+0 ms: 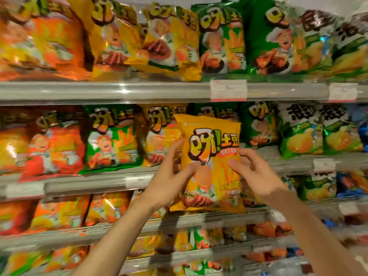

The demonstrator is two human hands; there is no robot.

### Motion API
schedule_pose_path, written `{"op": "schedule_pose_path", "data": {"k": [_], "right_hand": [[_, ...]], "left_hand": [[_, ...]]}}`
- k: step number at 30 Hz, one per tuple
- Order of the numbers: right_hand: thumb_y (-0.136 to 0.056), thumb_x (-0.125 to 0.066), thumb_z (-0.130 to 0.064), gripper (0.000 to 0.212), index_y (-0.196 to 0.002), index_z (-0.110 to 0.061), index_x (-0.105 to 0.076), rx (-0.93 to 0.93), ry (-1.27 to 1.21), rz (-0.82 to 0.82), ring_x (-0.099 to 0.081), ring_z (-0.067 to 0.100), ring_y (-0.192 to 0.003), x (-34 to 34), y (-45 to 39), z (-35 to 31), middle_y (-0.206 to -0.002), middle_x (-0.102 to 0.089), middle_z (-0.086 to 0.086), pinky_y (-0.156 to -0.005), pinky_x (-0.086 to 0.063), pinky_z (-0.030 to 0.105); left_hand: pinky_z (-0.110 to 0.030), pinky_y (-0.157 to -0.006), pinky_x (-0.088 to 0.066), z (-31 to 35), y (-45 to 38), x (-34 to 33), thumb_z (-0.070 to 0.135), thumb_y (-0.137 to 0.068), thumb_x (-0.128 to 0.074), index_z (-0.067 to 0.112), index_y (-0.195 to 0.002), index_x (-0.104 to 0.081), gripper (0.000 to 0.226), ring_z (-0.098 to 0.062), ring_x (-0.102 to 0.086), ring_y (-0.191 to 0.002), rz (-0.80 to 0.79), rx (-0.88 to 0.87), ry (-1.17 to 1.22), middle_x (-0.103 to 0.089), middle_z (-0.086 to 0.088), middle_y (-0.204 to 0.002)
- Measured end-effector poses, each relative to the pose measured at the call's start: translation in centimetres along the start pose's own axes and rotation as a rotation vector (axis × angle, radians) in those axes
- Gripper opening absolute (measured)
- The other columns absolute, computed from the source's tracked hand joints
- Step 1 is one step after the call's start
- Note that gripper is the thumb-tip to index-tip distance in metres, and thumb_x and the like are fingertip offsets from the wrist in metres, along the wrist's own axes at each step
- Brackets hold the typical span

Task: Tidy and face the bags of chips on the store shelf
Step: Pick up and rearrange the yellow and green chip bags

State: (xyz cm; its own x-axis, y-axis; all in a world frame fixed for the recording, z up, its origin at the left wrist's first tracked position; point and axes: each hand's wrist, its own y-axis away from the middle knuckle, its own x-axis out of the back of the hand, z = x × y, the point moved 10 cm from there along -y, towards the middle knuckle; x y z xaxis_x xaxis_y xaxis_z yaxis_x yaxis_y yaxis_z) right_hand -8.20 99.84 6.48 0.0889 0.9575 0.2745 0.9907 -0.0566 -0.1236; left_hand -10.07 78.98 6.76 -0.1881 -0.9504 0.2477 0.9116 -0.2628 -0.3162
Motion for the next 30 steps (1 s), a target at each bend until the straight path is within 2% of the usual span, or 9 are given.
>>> {"op": "schedule_pose_path", "data": {"k": [6, 9, 12, 16, 18, 20, 23, 27, 30], "right_hand": [[-0.101, -0.056, -0.016, 0.022, -0.121, -0.014, -0.046, 0.028, 0.006, -0.093, -0.057, -0.013, -0.054, -10.6, 0.2, -2.9, -0.083, -0.052, -0.005, -0.053, -0.042, 0.006], [-0.099, -0.059, -0.035, 0.033, -0.127, -0.022, -0.047, 0.068, 0.045, -0.182, -0.060, -0.004, -0.067, -16.6, -0.3, -4.3, -0.103, -0.061, -0.001, -0.062, -0.043, 0.014], [-0.094, -0.061, -0.049, 0.037, -0.124, -0.031, -0.049, 0.144, 0.105, -0.218, -0.064, 0.002, -0.090, -21.2, -1.9, -6.3, -0.109, -0.061, -0.011, -0.074, -0.045, 0.018], [-0.094, -0.060, -0.053, 0.061, -0.141, -0.016, -0.047, 0.187, 0.183, -0.074, -0.057, 0.016, -0.123, -24.6, -6.4, -8.9, -0.132, -0.057, -0.004, -0.099, -0.047, 0.030], [-0.092, -0.058, -0.058, 0.082, -0.152, -0.009, -0.032, 0.153, 0.254, -0.040, -0.049, 0.027, -0.136, -26.2, -8.5, -8.8, -0.150, -0.049, 0.008, -0.112, -0.041, 0.042], [-0.093, -0.056, -0.055, 0.084, -0.153, -0.004, -0.026, 0.081, 0.252, -0.056, -0.046, 0.031, -0.138, -27.8, -9.8, -7.9, -0.153, -0.045, 0.013, -0.113, -0.039, 0.042], [-0.095, -0.062, -0.045, 0.059, -0.139, -0.011, -0.041, 0.025, 0.214, -0.021, -0.057, 0.028, -0.120, -28.2, -10.7, -6.9, -0.135, -0.058, 0.010, -0.102, -0.046, 0.038], [-0.077, -0.069, -0.067, 0.102, -0.152, -0.010, -0.029, 0.065, 0.188, 0.034, -0.053, 0.027, -0.130, -27.6, -10.3, -7.5, -0.143, -0.055, 0.006, -0.107, -0.045, 0.039], [-0.060, -0.064, -0.083, 0.121, -0.152, -0.012, -0.029, 0.105, 0.185, 0.043, -0.051, 0.028, -0.133, -27.5, -10.2, -8.7, -0.147, -0.052, 0.008, -0.109, -0.044, 0.045]], "left_hand": [[0.002, -0.072, -0.039, -1.5, 4.4, 9.4, 0.036, -0.088, -0.067, 0.043, -0.141, -0.031, 0.065, 0.031, -0.052, -0.090, 0.124, 0.078, -0.009, -0.048, 0.038, -0.119], [-0.002, -0.086, -0.035, -2.5, 6.5, 15.1, 0.053, -0.079, -0.072, 0.048, -0.141, -0.031, 0.074, 0.039, -0.038, -0.099, 0.267, 0.071, -0.086, -0.039, 0.047, -0.120], [-0.025, -0.105, -0.038, -3.9, 8.6, 21.0, 0.073, -0.067, -0.073, 0.052, -0.139, -0.036, 0.084, 0.015, -0.045, -0.124, 0.409, 0.098, -0.110, -0.050, 0.030, -0.137], [-0.008, -0.093, -0.039, -4.4, 11.1, 27.1, 0.057, -0.075, -0.078, 0.044, -0.141, -0.040, 0.078, 0.006, -0.053, -0.121, 0.556, 0.126, -0.153, -0.058, 0.024, -0.130], [-0.013, -0.093, -0.036, -4.3, 12.0, 29.1, 0.048, -0.080, -0.076, 0.043, -0.143, -0.039, 0.073, 0.003, -0.053, -0.119, 0.611, 0.146, -0.178, -0.056, 0.023, -0.131], [-0.020, -0.094, -0.032, -4.3, 12.6, 30.5, 0.043, -0.084, -0.073, 0.040, -0.146, -0.035, 0.072, 0.002, -0.047, -0.118, 0.655, 0.159, -0.167, -0.052, 0.021, -0.129], [-0.024, -0.095, -0.032, -4.4, 13.5, 31.7, 0.047, -0.084, -0.071, 0.042, -0.146, -0.034, 0.072, 0.006, -0.046, -0.113, 0.669, 0.161, -0.173, -0.051, 0.021, -0.128], [-0.025, -0.098, -0.032, -4.9, 14.2, 32.9, 0.047, -0.083, -0.071, 0.043, -0.145, -0.035, 0.071, 0.035, -0.039, -0.097, 0.678, 0.160, -0.155, -0.045, 0.041, -0.118], [-0.025, -0.100, -0.031, -4.9, 14.5, 33.6, 0.046, -0.084, -0.070, 0.039, -0.149, -0.034, 0.075, 0.016, -0.043, -0.114, 0.682, 0.159, -0.144, -0.045, 0.033, -0.125]]}}
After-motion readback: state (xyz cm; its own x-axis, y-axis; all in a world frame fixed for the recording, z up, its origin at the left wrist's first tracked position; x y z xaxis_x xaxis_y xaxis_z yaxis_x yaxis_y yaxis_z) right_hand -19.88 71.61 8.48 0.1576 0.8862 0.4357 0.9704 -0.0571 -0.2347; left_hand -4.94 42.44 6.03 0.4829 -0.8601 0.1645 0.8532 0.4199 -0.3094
